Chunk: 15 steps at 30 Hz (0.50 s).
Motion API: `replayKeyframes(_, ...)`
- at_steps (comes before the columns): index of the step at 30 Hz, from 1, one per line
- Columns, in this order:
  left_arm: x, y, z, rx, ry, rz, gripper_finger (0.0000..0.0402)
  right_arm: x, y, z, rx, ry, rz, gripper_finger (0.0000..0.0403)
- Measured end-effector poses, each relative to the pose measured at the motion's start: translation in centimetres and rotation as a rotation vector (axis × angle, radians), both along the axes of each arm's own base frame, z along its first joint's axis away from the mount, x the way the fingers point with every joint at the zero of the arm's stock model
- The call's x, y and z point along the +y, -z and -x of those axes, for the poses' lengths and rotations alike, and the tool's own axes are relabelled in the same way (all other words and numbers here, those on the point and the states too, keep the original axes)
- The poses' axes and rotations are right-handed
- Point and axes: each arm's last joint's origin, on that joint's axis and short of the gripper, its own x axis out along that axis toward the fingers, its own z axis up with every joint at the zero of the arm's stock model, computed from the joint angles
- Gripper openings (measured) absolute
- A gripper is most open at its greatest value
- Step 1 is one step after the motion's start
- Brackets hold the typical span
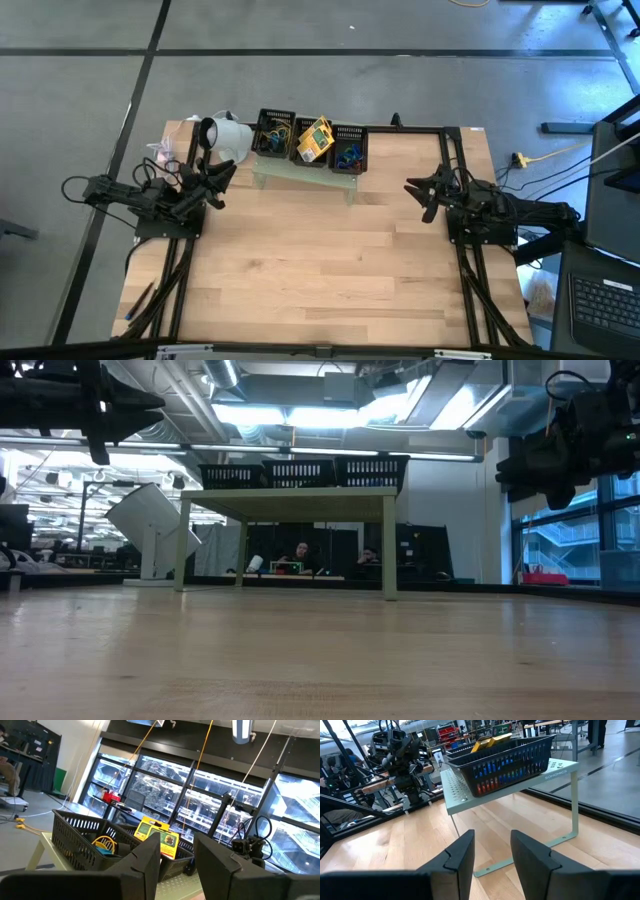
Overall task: Pick & Place Office Desk Supplies
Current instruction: Return to Home Position
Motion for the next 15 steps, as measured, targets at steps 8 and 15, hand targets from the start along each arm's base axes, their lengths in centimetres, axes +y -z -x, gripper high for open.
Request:
replayKeyframes(8, 0.0, 0.0, 0.0, 0.0, 0.0, 0.0, 0.0111, 0.0, 0.0, 0.0, 0.0, 0.0, 0.0, 0.0131)
replayKeyframes(15, 0.0, 0.0, 0.0, 0.0, 0.0, 0.0, 0.0111, 0.0, 0.0, 0.0, 0.0, 0.0, 0.0, 0.0131)
